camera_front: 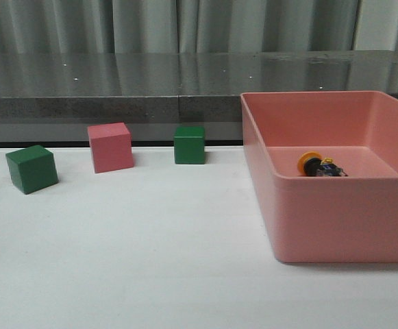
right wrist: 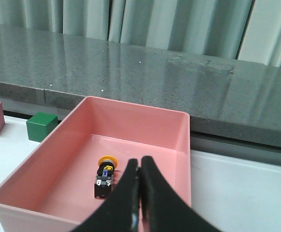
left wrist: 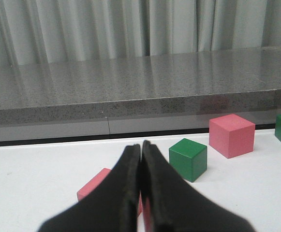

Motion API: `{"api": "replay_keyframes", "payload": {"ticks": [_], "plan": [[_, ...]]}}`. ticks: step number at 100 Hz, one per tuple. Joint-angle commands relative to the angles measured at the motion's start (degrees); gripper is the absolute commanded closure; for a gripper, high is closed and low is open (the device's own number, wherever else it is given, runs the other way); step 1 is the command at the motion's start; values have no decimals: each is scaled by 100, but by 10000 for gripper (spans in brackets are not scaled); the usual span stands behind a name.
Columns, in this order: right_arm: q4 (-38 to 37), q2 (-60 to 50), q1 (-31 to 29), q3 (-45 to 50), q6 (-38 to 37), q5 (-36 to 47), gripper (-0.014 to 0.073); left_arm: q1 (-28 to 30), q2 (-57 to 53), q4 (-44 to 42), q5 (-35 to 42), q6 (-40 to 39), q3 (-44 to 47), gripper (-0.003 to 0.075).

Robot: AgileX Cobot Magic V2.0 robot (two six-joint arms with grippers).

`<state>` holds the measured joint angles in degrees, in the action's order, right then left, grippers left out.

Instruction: Place and stand button with both arms

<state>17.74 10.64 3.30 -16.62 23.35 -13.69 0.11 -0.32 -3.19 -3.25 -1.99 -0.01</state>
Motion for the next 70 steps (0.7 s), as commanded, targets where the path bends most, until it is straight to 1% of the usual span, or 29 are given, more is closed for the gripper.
{"api": "replay_keyframes", "payload": {"ticks": [1, 37, 43, 51, 58, 70], "plan": [[35, 41, -25, -149, 35, 431, 703, 13, -178, -1, 470, -45, 166, 739], [40, 47, -25, -168, 35, 445, 703, 13, -178, -1, 470, -45, 166, 739], [40, 61, -25, -230, 35, 349, 703, 13, -178, -1, 470, -45, 166, 739], [34, 187, -25, -456, 65, -50, 703, 13, -178, -1, 470, -45, 166, 739], [34, 506, -25, -779, 118, -526, 703, 13, -178, -1, 470, -45, 166, 739], [34, 1401, -25, -1498, 126, -1308, 703, 13, -178, -1, 470, -45, 166, 739]]}}
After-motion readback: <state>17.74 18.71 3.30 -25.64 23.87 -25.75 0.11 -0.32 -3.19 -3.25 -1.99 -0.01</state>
